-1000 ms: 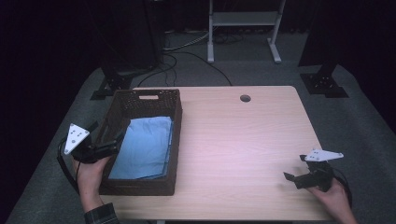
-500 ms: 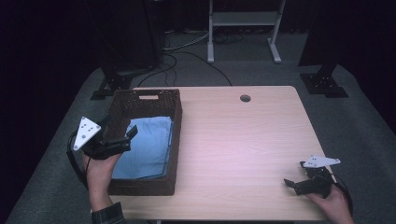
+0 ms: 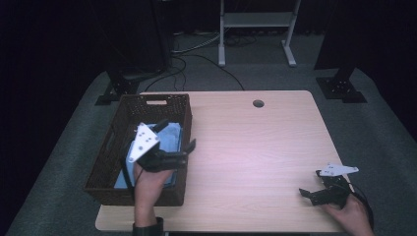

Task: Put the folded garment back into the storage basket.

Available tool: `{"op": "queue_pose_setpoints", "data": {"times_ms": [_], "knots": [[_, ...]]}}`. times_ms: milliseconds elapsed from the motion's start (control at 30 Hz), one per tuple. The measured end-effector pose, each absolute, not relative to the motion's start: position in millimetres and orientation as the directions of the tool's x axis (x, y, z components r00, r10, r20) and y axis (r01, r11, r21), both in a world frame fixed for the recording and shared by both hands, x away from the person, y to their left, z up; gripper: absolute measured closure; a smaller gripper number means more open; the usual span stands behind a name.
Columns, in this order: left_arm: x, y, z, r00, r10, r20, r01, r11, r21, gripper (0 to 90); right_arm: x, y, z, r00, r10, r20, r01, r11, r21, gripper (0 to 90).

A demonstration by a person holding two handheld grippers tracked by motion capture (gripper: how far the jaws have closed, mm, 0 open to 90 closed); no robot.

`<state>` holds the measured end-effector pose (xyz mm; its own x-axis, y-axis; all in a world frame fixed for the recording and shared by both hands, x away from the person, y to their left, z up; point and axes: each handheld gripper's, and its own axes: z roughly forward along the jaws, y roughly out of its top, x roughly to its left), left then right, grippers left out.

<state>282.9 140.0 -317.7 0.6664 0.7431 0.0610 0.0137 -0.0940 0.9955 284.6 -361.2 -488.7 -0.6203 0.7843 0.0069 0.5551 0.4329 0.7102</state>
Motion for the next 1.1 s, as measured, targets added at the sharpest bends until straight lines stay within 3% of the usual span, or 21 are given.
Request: {"op": "queue_pose_setpoints", "data": {"times_ms": [467,667,900,1100], "knots": [[287.0,54.7,-372.8,0.766,0.639,0.064,0.027,-0.131,0.991,0.0,284.5,-361.3,-488.7,-0.621,0.784,0.007,0.555,0.433,0.71,0.0],[290.2,41.0,-401.5,0.781,0.623,0.044,0.05,-0.132,0.99,0.0,284.4,-361.2,-488.7,-0.621,0.784,0.008,0.555,0.433,0.71,0.0],[286.3,34.8,-429.2,0.792,0.608,0.058,0.006,-0.103,0.995,0.0,284.4,-361.3,-488.7,-0.621,0.784,0.008,0.555,0.432,0.71,0.0],[286.6,33.1,-449.4,0.794,0.607,0.032,0.044,-0.109,0.993,0.0,284.5,-361.3,-488.7,-0.621,0.784,0.008,0.555,0.432,0.71,0.0]]}}
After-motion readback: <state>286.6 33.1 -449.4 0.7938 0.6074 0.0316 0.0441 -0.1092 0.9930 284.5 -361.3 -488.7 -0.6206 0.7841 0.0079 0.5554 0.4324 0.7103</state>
